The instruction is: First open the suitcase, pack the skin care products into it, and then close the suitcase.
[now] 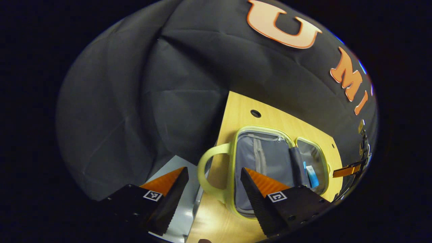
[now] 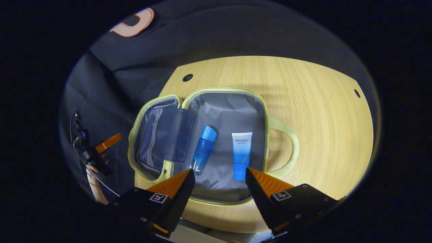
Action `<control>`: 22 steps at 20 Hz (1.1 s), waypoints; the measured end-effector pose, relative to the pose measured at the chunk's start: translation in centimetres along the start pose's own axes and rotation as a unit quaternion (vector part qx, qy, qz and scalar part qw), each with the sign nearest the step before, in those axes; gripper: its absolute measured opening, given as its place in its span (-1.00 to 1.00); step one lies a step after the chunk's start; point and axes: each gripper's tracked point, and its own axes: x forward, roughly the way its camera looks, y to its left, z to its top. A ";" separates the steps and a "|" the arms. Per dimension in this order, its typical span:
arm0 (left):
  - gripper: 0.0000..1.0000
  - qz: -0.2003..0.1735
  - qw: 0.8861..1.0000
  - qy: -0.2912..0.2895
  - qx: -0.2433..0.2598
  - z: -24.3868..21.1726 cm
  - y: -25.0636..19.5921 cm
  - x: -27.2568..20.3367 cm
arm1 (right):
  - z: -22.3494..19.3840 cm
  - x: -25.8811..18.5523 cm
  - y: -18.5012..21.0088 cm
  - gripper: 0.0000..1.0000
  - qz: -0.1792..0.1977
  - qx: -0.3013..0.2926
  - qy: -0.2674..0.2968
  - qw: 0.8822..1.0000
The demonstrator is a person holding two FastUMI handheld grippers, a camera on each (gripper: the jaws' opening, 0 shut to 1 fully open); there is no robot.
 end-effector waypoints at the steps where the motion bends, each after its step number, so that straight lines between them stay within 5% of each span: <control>1: 0.94 -0.004 1.000 0.002 -0.015 -0.2 1.1 0.6 | 0.0 -0.2 0.0 0.92 -0.002 0.001 0.000 1.000; 6: 0.93 -0.020 0.997 0.013 -0.077 -2.4 4.0 4.2 | -0.4 -1.2 -0.7 0.92 -0.011 0.020 -0.006 1.000; 15: 0.87 -0.055 0.993 0.042 -0.097 -3.9 2.8 8.0 | -1.7 -0.7 -2.0 0.92 -0.027 0.051 0.007 0.998; 19: -0.51 -0.075 0.991 0.030 -0.109 -2.8 1.5 8.5 | -1.6 -0.9 -2.3 0.92 -0.027 0.061 0.003 0.998; 22: -0.78 -0.109 0.986 0.013 -0.128 -1.8 0.0 7.2 | -1.5 -1.0 -2.8 0.92 -0.026 0.065 -0.003 0.998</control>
